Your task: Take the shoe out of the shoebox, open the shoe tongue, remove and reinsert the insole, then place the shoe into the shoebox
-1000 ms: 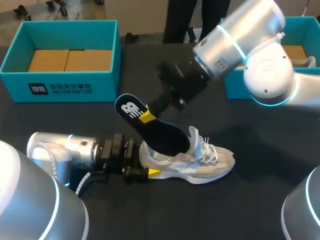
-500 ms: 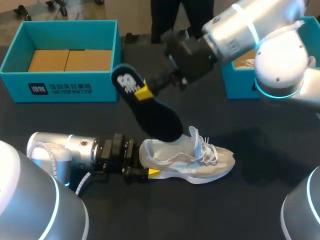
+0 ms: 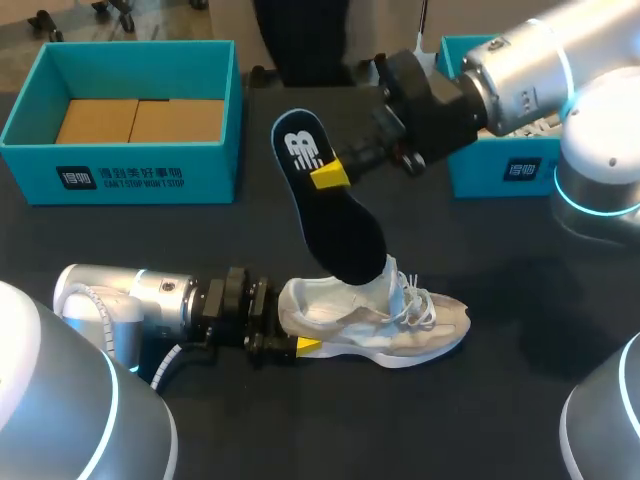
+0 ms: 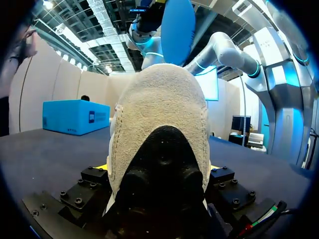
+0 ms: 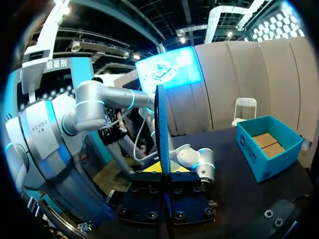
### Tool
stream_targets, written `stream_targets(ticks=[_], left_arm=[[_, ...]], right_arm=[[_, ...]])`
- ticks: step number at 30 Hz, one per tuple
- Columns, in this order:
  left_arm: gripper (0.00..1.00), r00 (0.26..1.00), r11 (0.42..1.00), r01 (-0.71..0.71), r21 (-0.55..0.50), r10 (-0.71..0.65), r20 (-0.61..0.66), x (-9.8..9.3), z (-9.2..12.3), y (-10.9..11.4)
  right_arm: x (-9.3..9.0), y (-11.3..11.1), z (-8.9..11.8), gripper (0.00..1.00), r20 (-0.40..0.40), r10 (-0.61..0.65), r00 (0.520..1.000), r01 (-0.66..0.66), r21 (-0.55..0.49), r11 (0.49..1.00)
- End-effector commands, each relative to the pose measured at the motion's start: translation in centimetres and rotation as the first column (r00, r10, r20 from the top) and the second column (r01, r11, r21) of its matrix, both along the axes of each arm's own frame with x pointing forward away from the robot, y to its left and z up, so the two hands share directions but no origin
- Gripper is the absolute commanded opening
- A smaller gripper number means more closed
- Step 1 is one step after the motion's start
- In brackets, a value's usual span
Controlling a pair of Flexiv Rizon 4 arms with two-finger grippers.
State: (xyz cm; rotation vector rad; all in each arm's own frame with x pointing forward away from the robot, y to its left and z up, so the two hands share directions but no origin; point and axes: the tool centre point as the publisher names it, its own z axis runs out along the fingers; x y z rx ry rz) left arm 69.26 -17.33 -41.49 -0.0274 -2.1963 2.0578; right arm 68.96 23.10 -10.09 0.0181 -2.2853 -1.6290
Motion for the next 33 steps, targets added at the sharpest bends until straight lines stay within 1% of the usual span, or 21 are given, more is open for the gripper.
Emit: stream_targets(ticks=[1, 2, 4, 6, 8, 12, 15, 30, 33], left_arm=[[0.0, 1.0, 1.0, -0.002, -0.001, 0.002, 0.0, 0.0, 0.0, 0.0], [0.0, 1.0, 1.0, -0.002, -0.001, 0.002, 0.0, 0.0, 0.0, 0.0], [0.0, 1.0, 1.0, -0.002, -0.001, 0.002, 0.0, 0.0, 0.0, 0.0], [0.0, 1.0, 1.0, -0.002, -0.001, 0.002, 0.0, 0.0, 0.0, 0.0], [0.0, 1.0, 1.0, -0.002, -0.001, 0.002, 0.0, 0.0, 0.0, 0.0], [0.0, 1.0, 1.0, -0.002, -0.001, 0.002, 0.0, 0.0, 0.0, 0.0], [0.0, 1.0, 1.0, -0.002, -0.001, 0.002, 0.0, 0.0, 0.0, 0.0], [0.0, 1.0, 1.0, -0.002, -0.001, 0.002, 0.0, 0.0, 0.0, 0.0], [0.0, 1.0, 1.0, -0.002, -0.001, 0.002, 0.0, 0.0, 0.0, 0.0]], right_arm=[[-0.1, 0.1, -0.1, 0.0, 0.0, -0.003, 1.0, 0.003, 0.001, 1.0], [-0.1, 0.1, -0.1, 0.0, 0.0, -0.003, 1.0, 0.003, 0.001, 1.0], [-0.2, -0.8, 1.0, 0.0, 0.017, -0.029, 0.999, 0.029, -0.013, 0.999], [-0.6, -1.7, 2.3, 0.0, 0.041, -0.052, 0.998, 0.052, 0.013, 0.999], [-1.1, -2.3, 3.2, 0.0, 0.058, -0.057, 0.997, 0.056, 0.017, 0.998], [-1.9, -3.4, 4.7, 0.0, 0.064, -0.097, 0.993, 0.096, 0.025, 0.995], [-3.1, -4.5, 6.4, 0.0, 0.063, -0.161, 0.985, 0.156, 0.072, 0.985], [-3.1, -4.5, 6.4, 0.0, 0.063, -0.161, 0.985, 0.156, 0.072, 0.985], [-3.7, -5.1, 7.0, 0.0, 0.034, -0.186, 0.982, 0.183, 0.07, 0.981]])
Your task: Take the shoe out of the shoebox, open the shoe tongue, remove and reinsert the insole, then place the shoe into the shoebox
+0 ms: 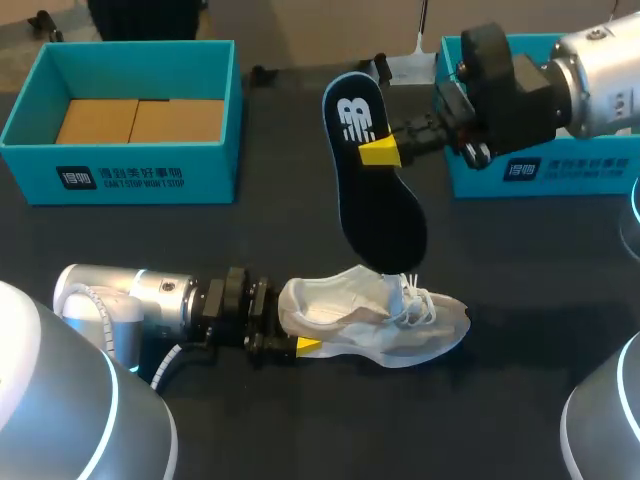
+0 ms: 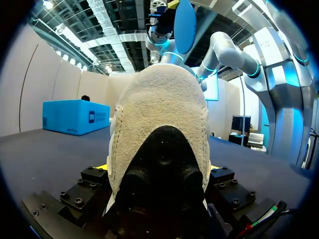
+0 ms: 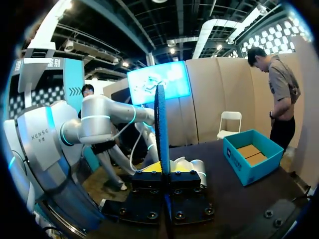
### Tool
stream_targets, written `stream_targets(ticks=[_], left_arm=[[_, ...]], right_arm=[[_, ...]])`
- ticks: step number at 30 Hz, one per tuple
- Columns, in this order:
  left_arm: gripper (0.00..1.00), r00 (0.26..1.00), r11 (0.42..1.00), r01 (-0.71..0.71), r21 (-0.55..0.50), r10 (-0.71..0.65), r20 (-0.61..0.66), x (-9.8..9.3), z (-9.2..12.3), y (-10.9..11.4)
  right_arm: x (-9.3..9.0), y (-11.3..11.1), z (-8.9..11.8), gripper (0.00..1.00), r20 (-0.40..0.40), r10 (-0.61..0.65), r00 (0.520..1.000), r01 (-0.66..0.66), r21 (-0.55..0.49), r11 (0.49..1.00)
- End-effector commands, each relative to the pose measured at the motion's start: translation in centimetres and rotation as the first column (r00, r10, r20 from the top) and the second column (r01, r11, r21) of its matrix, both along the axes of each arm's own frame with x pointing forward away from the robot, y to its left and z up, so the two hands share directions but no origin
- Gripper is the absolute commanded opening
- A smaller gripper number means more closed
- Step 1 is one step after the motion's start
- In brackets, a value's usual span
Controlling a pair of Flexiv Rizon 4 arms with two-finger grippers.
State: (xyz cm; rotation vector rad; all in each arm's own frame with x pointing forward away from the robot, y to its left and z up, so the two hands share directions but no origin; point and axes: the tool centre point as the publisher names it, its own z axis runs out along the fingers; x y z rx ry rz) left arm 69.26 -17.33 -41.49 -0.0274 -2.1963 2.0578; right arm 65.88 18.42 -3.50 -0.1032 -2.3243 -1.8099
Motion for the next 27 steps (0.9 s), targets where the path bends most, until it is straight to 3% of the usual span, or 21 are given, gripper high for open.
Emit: stream_targets(ticks=[1, 17, 27], left_arm=[[0.0, 1.0, 1.0, -0.002, -0.001, 0.002, 0.0, 0.0, 0.0, 0.0], [0.0, 1.0, 1.0, -0.002, -0.001, 0.002, 0.0, 0.0, 0.0, 0.0], [0.0, 1.0, 1.0, -0.002, -0.001, 0.002, 0.0, 0.0, 0.0, 0.0]], right_arm=[[-0.8, -0.5, 0.5, 0.0, -0.02, -0.027, 0.999, 0.027, -0.002, 1.0], [-3.5, -2.5, 3.7, 0.0, -0.001, -0.042, 0.999, 0.042, 0.043, 0.998], [-4.4, -3.3, 3.9, 0.0, -0.026, -0.097, 0.995, 0.099, 0.082, 0.992]])
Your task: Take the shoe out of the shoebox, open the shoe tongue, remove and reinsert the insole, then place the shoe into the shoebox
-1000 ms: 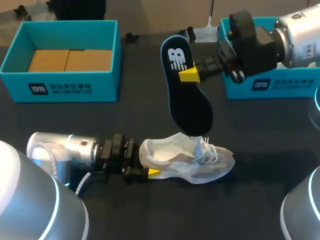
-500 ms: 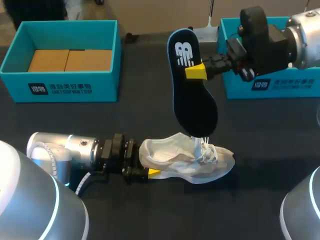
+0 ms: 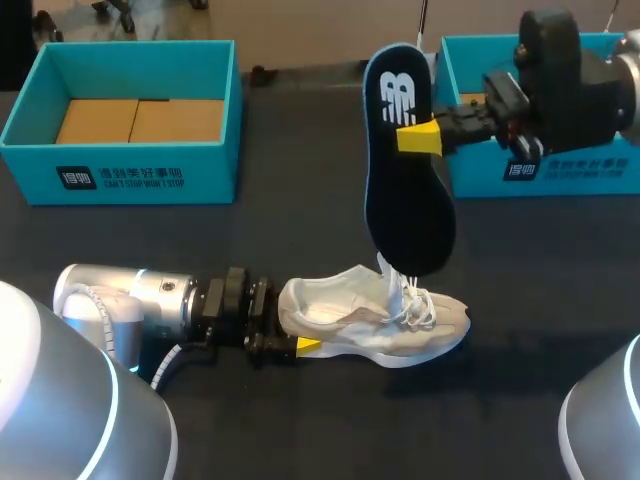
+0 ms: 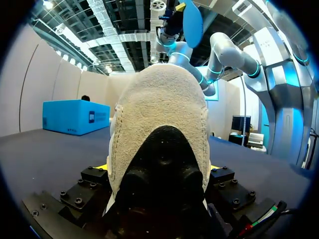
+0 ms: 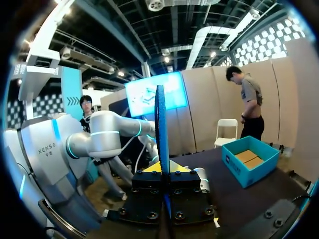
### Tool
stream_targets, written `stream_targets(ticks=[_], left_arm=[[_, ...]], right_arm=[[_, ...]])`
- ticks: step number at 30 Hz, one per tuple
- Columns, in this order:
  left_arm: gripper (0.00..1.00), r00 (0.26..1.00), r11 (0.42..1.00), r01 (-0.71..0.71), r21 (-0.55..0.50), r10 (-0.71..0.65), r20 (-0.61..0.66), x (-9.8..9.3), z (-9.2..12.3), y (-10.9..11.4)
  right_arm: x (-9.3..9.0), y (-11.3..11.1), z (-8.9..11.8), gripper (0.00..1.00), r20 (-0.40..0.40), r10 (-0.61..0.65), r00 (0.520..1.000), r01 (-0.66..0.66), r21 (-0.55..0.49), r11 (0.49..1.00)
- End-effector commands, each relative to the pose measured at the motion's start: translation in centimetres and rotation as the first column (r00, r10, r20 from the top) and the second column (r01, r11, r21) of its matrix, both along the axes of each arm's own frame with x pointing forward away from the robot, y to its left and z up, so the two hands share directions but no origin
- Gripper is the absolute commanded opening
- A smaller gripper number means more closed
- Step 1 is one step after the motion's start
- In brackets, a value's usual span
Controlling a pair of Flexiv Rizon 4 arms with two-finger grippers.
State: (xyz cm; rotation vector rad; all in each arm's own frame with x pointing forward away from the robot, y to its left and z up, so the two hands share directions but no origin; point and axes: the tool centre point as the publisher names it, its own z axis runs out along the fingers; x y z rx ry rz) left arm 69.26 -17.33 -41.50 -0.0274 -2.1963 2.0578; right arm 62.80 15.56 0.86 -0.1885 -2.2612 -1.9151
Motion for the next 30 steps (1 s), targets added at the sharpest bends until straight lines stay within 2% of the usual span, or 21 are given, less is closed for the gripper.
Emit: stream_targets(ticks=[1, 13, 15, 16, 17, 18, 25, 30], left_arm=[[0.0, 1.0, 1.0, -0.002, -0.001, 0.002, 0.0, 0.0, 0.0, 0.0], [0.0, 1.0, 1.0, -0.002, -0.001, 0.002, 0.0, 0.0, 0.0, 0.0], [0.19, 1.0, 1.0, -0.015, -0.007, 0.015, -0.006, 0.3, -0.2, 0.0], [0.31, 1.0, 1.0, -0.014, -0.007, 0.014, -0.005, 0.4, -0.3, 0.1], [0.52, 1.0, 1.0, -0.011, -0.01, 0.011, -0.007, 0.4, -0.3, 0.2], [1.0, 1.0, 1.0, -0.017, -0.011, 0.016, -0.007, 0.4, -0.3, 0.3], [1.0, 1.0, 1.0, -0.025, 0.01, 0.025, -0.006, 0.2, -0.4, 0.9], [1.0, 1.0, 1.0, -0.005, 0.025, 0.005, 0.005, -0.1, 0.4, 1.6]], right_arm=[[-1.4, -0.5, -0.5, 0.0, -0.008, -0.042, 0.999, 0.042, 0.006, 0.999], [-1.7, -0.8, -0.7, 0.0, -0.028, -0.073, 0.997, 0.074, 0.012, 0.997], [-1.7, -0.8, -0.7, 0.0, -0.028, -0.073, 0.997, 0.074, 0.012, 0.997], [-1.7, -0.8, -0.7, 0.0, -0.028, -0.073, 0.997, 0.074, 0.012, 0.997], [-1.7, -0.8, -0.7, 0.0, -0.028, -0.073, 0.997, 0.074, 0.012, 0.997], [-1.7, -0.8, -0.7, 0.0, -0.028, -0.073, 0.997, 0.074, 0.012, 0.997], [-1.7, -0.8, -0.7, 0.0, -0.028, -0.073, 0.997, 0.074, 0.012, 0.997], [-1.7, -0.8, -0.7, 0.0, -0.028, -0.073, 0.997, 0.074, 0.012, 0.997]])
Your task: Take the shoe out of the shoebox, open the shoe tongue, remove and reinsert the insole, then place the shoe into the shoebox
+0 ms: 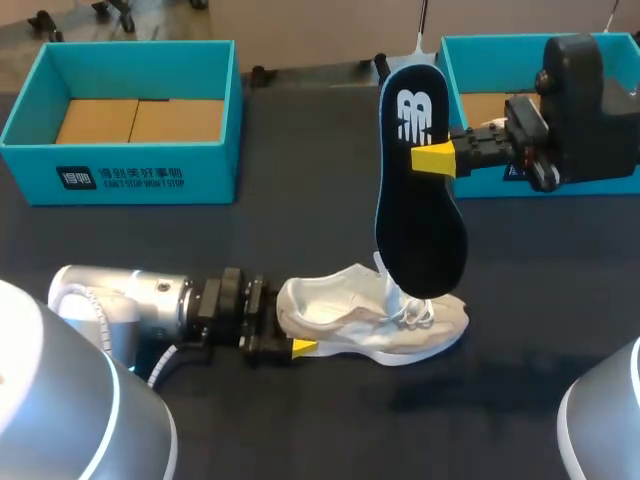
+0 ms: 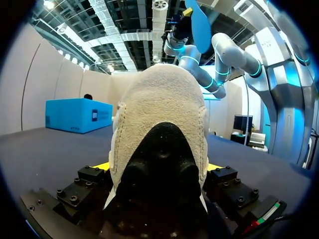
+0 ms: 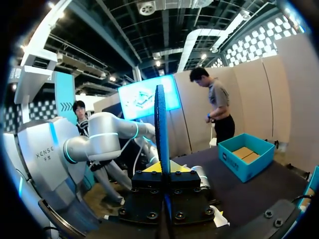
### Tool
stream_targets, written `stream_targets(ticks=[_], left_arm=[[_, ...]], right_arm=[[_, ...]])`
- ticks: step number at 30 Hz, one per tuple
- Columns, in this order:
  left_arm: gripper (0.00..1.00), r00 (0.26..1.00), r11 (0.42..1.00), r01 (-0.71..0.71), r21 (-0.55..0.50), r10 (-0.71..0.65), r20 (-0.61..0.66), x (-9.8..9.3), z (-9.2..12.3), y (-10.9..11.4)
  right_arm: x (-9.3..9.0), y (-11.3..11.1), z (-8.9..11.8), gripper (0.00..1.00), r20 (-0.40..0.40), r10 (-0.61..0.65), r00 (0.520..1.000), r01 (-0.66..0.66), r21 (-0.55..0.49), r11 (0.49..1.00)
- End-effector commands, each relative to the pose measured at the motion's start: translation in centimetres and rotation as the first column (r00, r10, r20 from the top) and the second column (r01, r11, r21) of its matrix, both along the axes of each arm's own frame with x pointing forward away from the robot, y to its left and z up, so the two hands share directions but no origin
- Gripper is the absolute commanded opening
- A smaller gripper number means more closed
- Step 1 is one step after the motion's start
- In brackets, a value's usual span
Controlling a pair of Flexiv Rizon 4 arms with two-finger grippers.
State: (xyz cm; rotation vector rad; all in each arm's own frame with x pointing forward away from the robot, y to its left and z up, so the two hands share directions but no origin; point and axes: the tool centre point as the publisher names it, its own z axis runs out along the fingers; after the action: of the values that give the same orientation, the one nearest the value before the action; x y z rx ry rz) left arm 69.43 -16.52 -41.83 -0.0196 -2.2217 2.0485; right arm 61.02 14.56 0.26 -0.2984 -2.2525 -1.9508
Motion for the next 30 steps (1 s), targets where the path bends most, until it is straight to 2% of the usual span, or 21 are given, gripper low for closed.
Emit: stream_targets(ticks=[1, 13, 18, 22, 23, 30], left_arm=[[1.0, 1.0, 1.0, 0.008, 0.016, -0.008, 0.001, -0.3, 0.9, 1.0], [1.0, 1.0, 0.987, 0.002, 0.159, -0.006, 0.028, 0.8, 1.3, 3.3], [1.0, 0.999, 0.957, 0.01, 0.289, -0.023, 0.04, 0.8, 1.8, 4.7], [1.0, 0.998, 0.899, -0.011, 0.438, -0.019, 0.065, 1.1, 2.3, 6.0], [1.0, 0.995, 0.893, -0.027, 0.45, -0.018, 0.097, 1.2, 2.6, 6.5], [1.0, 0.995, 0.893, -0.027, 0.45, -0.018, 0.097, 1.2, 2.6, 6.5]], right_arm=[[0.1, 0.2, -0.1, 0.0, 0.0, 0.0, 1.0, 0.0, -0.001, 1.0], [0.1, 0.2, -0.1, 0.0, 0.0, 0.0, 1.0, 0.0, -0.001, 1.0], [0.1, 0.2, -0.1, 0.0, 0.0, 0.0, 1.0, 0.0, -0.001, 1.0], [0.1, 0.2, -0.1, 0.0, 0.0, 0.0, 1.0, 0.0, -0.001, 1.0], [0.1, 0.2, -0.1, 0.0, 0.0, 0.0, 1.0, 0.0, -0.001, 1.0], [0.1, 0.2, -0.1, 0.0, 0.0, 0.0, 1.0, 0.0, -0.001, 1.0]])
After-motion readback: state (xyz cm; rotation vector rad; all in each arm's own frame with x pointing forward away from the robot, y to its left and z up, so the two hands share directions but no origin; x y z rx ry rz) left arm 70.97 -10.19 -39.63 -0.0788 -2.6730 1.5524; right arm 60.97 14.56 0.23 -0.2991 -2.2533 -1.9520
